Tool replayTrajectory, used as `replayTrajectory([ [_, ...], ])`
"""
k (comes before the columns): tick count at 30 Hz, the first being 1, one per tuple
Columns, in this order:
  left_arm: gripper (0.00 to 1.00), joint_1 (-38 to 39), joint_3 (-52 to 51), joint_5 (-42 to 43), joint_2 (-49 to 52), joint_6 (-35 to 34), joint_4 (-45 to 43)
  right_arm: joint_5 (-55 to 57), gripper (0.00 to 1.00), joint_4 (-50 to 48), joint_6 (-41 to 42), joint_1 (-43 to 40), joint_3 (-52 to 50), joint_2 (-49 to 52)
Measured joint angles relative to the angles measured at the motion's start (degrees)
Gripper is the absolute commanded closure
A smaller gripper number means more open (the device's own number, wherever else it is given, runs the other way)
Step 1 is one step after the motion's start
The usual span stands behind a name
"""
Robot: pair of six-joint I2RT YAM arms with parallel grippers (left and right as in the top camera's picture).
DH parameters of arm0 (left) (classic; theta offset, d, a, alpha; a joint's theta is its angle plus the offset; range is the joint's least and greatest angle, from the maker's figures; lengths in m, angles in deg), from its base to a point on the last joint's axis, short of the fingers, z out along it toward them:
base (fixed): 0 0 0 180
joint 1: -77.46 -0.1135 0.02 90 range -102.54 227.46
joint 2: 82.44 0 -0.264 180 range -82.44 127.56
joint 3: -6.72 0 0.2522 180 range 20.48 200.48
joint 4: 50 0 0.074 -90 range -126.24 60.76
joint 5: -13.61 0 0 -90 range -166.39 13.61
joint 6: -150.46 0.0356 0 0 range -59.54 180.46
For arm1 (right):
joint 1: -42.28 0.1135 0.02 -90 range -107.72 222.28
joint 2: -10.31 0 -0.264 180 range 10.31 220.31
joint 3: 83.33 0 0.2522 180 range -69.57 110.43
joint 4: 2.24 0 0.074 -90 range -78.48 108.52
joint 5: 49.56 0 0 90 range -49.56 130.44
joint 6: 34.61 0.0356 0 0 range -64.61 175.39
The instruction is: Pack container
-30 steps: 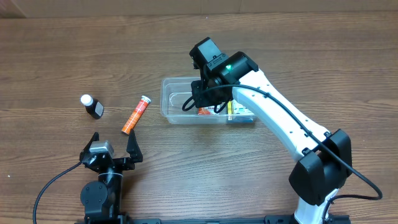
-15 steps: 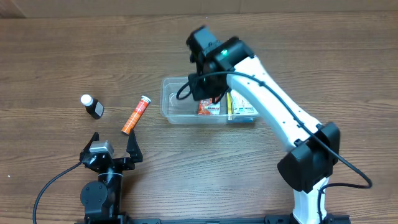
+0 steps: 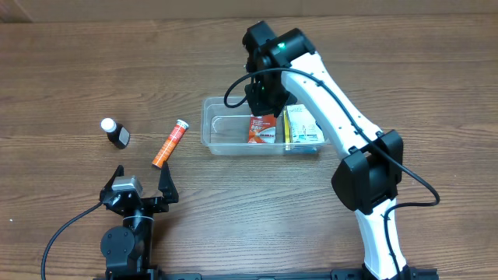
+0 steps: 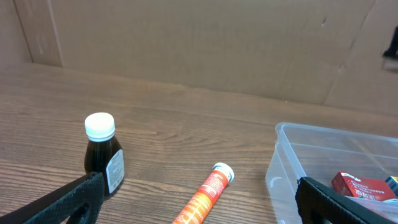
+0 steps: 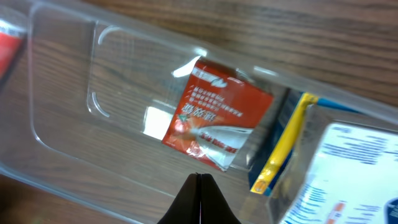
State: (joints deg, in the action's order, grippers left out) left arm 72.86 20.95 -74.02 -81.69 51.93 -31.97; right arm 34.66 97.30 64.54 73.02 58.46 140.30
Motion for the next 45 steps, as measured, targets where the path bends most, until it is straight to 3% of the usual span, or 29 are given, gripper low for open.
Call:
replayTrajectory([
  [9,0.0,0.0,0.0,0.0,0.0,0.0,0.0,-0.39,0.96,-2.38,-1.27,6.23,-0.15,2.43],
  [27,0.0,0.0,0.0,0.02,0.0,0.0,0.0,-1.36,0.96,-12.0,-16.98,6.43,-10.47,3.39],
  [45,0.0,0.0,0.0,0.0,0.0,0.0,0.0,-2.82,0.96,-15.87,-25.9,6.43,-13.09,3.39],
])
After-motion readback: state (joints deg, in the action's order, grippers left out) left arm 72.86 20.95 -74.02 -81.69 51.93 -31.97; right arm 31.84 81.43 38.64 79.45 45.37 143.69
